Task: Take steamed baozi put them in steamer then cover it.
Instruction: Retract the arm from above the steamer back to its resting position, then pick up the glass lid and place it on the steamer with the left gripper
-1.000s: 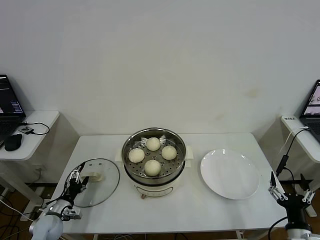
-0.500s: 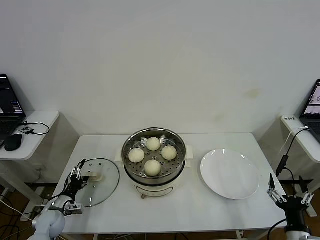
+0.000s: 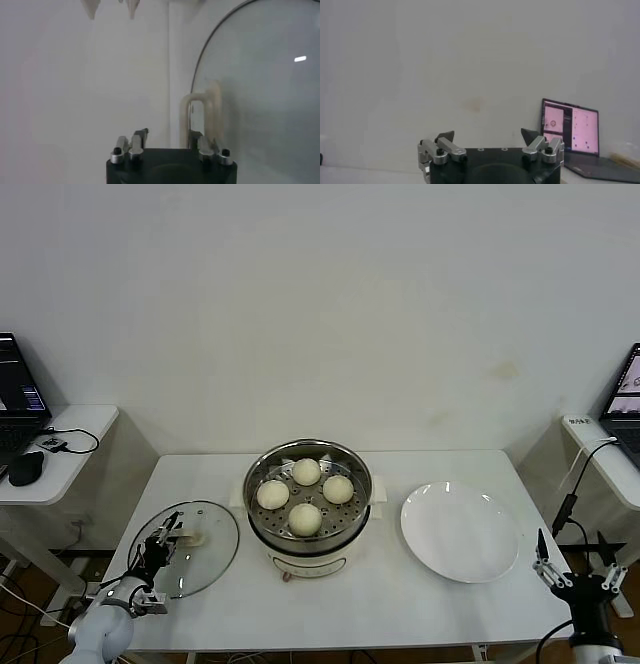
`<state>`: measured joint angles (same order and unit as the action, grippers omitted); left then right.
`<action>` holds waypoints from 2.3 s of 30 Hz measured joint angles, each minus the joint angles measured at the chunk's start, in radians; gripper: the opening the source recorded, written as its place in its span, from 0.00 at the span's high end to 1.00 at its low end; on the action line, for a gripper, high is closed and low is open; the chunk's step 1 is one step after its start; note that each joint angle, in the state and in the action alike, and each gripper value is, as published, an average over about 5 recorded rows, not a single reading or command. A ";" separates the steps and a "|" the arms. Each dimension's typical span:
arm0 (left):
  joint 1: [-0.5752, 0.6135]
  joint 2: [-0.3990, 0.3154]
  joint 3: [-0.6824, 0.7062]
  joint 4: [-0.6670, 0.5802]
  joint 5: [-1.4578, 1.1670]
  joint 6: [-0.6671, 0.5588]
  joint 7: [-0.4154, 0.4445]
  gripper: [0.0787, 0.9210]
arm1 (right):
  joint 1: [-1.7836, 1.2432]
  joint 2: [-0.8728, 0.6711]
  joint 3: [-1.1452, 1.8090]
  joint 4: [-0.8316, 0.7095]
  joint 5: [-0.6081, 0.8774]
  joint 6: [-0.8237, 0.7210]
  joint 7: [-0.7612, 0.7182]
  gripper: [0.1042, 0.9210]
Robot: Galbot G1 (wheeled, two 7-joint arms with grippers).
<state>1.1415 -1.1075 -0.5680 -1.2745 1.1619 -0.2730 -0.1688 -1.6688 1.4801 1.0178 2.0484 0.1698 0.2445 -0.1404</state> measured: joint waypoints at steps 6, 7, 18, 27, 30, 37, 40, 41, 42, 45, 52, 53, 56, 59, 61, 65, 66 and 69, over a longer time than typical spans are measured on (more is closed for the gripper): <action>0.003 -0.001 0.002 -0.001 -0.013 -0.003 -0.008 0.85 | 0.003 -0.004 -0.004 0.009 -0.003 0.002 -0.003 0.12; 0.005 -0.001 0.001 -0.004 -0.016 -0.003 -0.010 0.88 | 0.003 -0.005 -0.005 0.010 -0.003 0.003 -0.004 0.12; 0.060 0.020 -0.038 -0.092 -0.019 0.029 -0.038 0.93 | 0.007 -0.025 -0.022 0.007 -0.009 0.005 -0.013 0.12; 0.141 0.051 -0.109 -0.295 -0.043 0.120 0.014 0.93 | 0.020 -0.041 -0.041 -0.010 -0.015 0.005 -0.013 0.12; 0.152 0.067 -0.134 -0.366 -0.061 0.155 0.048 0.93 | 0.021 -0.045 -0.046 -0.013 -0.016 0.005 -0.013 0.12; 0.161 0.117 -0.151 -0.512 -0.131 0.232 0.140 0.93 | 0.012 -0.042 -0.064 -0.021 -0.030 0.014 -0.013 0.12; 0.165 0.137 -0.135 -0.570 -0.172 0.265 0.178 0.93 | 0.008 -0.036 -0.075 -0.027 -0.040 0.019 -0.013 0.12; 0.164 0.144 -0.126 -0.588 -0.183 0.276 0.187 0.93 | 0.007 -0.034 -0.079 -0.029 -0.045 0.022 -0.012 0.12; 0.162 0.149 -0.115 -0.606 -0.192 0.288 0.196 0.93 | 0.007 -0.031 -0.083 -0.031 -0.051 0.025 -0.012 0.12; 0.149 0.159 -0.073 -0.653 -0.211 0.321 0.218 0.93 | 0.008 -0.021 -0.099 -0.038 -0.072 0.032 -0.010 0.12; 0.083 0.151 0.060 -0.710 -0.204 0.407 0.269 0.93 | 0.021 0.007 -0.140 -0.061 -0.123 0.036 0.000 0.12; 0.071 0.146 0.081 -0.713 -0.197 0.419 0.277 0.93 | 0.023 0.011 -0.145 -0.066 -0.131 0.037 0.003 0.12; 0.035 0.122 0.141 -0.716 -0.163 0.454 0.302 0.93 | 0.029 0.023 -0.161 -0.080 -0.159 0.042 0.013 0.12; 0.003 0.088 0.196 -0.717 -0.113 0.485 0.331 0.93 | 0.035 0.033 -0.176 -0.095 -0.187 0.046 0.023 0.12; -0.016 0.060 0.230 -0.717 -0.073 0.503 0.352 0.93 | 0.038 0.038 -0.185 -0.104 -0.205 0.048 0.030 0.12; -0.056 -0.004 0.286 -0.711 0.007 0.532 0.395 0.93 | 0.046 0.047 -0.199 -0.121 -0.235 0.051 0.041 0.12; -0.066 -0.021 0.299 -0.707 0.026 0.538 0.405 0.93 | 0.048 0.049 -0.202 -0.125 -0.242 0.053 0.043 0.12; -0.098 -0.072 0.334 -0.692 0.078 0.555 0.431 0.93 | 0.054 0.057 -0.210 -0.136 -0.258 0.058 0.047 0.12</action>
<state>1.0436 -1.1799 -0.2344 -1.9661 1.2404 0.2819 0.2623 -1.6147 1.5371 0.8080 1.9129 -0.0884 0.3023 -0.0937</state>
